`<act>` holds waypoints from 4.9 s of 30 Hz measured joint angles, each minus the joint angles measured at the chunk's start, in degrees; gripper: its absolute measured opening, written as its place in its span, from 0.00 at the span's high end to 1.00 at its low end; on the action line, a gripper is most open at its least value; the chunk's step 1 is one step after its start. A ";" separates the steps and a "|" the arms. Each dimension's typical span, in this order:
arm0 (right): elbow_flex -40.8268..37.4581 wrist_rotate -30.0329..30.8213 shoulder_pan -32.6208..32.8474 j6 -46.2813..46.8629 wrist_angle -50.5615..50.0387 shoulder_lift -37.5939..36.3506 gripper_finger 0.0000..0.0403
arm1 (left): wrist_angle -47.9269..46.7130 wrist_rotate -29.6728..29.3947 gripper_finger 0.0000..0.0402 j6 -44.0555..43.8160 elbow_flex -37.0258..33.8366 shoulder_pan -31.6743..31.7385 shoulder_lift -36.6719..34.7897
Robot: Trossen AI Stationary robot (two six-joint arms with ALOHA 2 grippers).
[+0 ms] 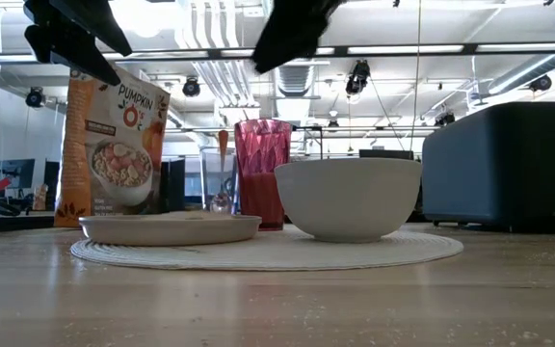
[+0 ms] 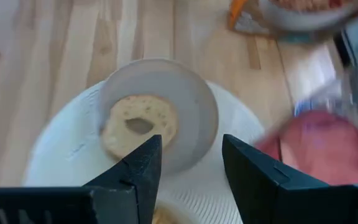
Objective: Arrange a breakfast setting
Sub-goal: Put the red apple on the white table mat
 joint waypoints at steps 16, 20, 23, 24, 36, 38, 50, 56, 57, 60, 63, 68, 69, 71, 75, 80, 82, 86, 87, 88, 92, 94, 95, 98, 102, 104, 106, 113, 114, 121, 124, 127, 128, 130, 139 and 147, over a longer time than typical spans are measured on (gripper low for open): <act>-0.94 -10.42 10.01 45.32 -35.52 -5.30 0.66 | 1.75 -0.01 0.22 0.63 0.02 0.00 0.26; -1.20 -10.43 15.65 57.11 -40.11 -4.16 0.64 | 1.78 -0.02 0.22 2.05 0.02 0.02 0.28; -1.20 -10.44 20.08 66.63 -41.96 -3.60 0.62 | 1.80 0.09 0.22 4.47 0.02 0.01 0.26; -1.20 -10.44 21.56 69.91 -42.58 -3.38 0.61 | 1.81 0.15 0.22 5.43 0.02 0.00 0.26; -1.20 -12.01 34.91 106.25 -43.98 -3.22 0.50 | 1.81 4.52 0.22 13.48 0.02 0.02 0.21; -1.20 -11.97 36.49 110.78 -44.04 -3.02 0.48 | 1.80 5.52 0.22 14.91 0.02 0.00 0.15; -5.18 -19.53 44.70 138.02 -45.46 -2.97 0.38 | 1.78 8.28 0.22 22.74 0.02 0.02 0.04; -11.07 -26.74 44.96 140.33 -45.26 -3.35 0.38 | 1.77 8.26 0.22 25.92 0.02 0.02 -0.07; -12.08 -26.76 45.00 140.35 -44.94 -3.72 0.38 | 1.76 8.26 0.22 26.37 0.02 0.00 -0.07; -15.67 -26.50 45.03 140.36 -41.40 -5.39 0.38 | 1.76 8.26 0.22 27.55 0.02 0.00 -0.09; -20.34 -26.41 45.00 140.62 -37.76 -7.42 0.38 | 1.69 8.26 0.22 28.18 0.02 0.01 -0.11; -28.51 -24.80 44.99 140.57 -29.08 -11.10 0.38 | 1.60 8.24 0.22 28.72 0.02 0.01 -0.11; -30.30 -24.80 44.98 140.55 -27.22 -11.85 0.38 | 1.60 8.24 0.22 28.72 0.02 0.02 -0.11; -33.71 -24.84 44.98 140.60 -24.34 -13.22 0.38 | 1.52 8.24 0.22 28.72 0.02 0.00 -0.11; -39.64 -25.44 45.00 140.57 -20.11 -16.07 0.39 | 1.47 8.22 0.22 28.69 0.02 0.00 -0.13; -44.85 -24.96 44.94 140.35 -16.74 -19.31 0.39 | 1.47 8.21 0.22 28.21 0.02 0.02 -0.13; -46.34 -24.38 44.94 140.18 -15.88 -20.16 0.39 | 1.47 8.20 0.22 28.15 0.02 0.00 -0.13; -48.45 -23.41 44.98 139.52 -15.32 -21.11 0.39 | 1.51 8.16 0.22 28.11 0.02 0.02 -0.13; -48.80 -23.15 44.98 139.39 -15.30 -21.24 0.39 | 1.53 8.15 0.22 28.12 0.02 0.02 -0.13; -49.00 -22.90 45.02 139.08 -15.32 -21.24 0.39 | 1.57 8.14 0.22 28.12 0.02 0.01 -0.12; -49.99 -22.71 45.01 138.04 -14.79 -20.97 0.40 | 1.67 8.11 0.22 28.11 0.02 0.02 -0.13; -50.83 -22.73 45.00 138.03 -13.94 -20.80 0.43 | 1.69 8.09 0.22 28.11 0.02 0.02 -0.13; -51.33 -22.71 45.01 138.03 -13.52 -20.80 0.45 | 1.69 8.09 0.22 28.11 0.02 0.02 -0.13; -52.96 -22.89 45.00 138.04 -11.20 -20.84 0.51 | 1.73 8.09 0.22 28.11 0.02 0.01 -0.13; -53.76 -22.98 45.00 138.03 -10.37 -20.89 0.59 | 1.76 8.09 0.22 28.11 0.02 0.01 -0.12; -53.77 -22.95 45.00 137.62 -10.40 -20.93 0.62 | 1.76 8.09 0.22 28.11 0.02 0.00 -0.11; -53.64 -22.87 45.00 137.34 -10.47 -20.96 0.64 | 1.78 8.07 0.22 28.11 0.02 0.00 -0.11; -53.77 -22.89 45.03 135.90 -9.70 -22.27 0.67 | 1.87 8.04 0.22 28.11 0.02 0.02 -0.11; -53.81 -23.22 45.03 135.70 -9.57 -22.77 0.67 | 1.84 8.04 0.22 28.09 0.02 0.00 -0.11; -52.35 -24.27 45.03 134.18 -10.08 -28.61 0.67 | 1.87 8.02 0.22 27.65 0.02 0.00 -0.11; -51.21 -23.24 45.03 132.51 -9.81 -30.60 0.67 | 1.87 8.02 0.22 27.63 0.02 0.01 -0.11; -49.94 -23.50 45.00 131.28 -9.63 -32.38 0.68 | 1.89 8.02 0.22 27.61 0.02 0.01 -0.11; -49.58 -23.73 45.03 130.76 -9.65 -32.82 0.68 | 1.89 8.02 0.22 27.61 0.02 0.02 -0.11; -48.90 -24.08 45.03 130.01 -9.71 -33.67 0.68 | 1.89 8.02 0.22 27.61 0.02 0.02 -0.11; -44.89 -24.56 45.03 125.51 -9.86 -37.77 0.68 | 1.89 8.02 0.22 27.43 0.03 0.02 -0.11; -40.03 -21.13 45.03 125.32 -10.20 -41.06 0.68 | 1.89 8.02 0.22 27.33 0.02 0.02 -0.11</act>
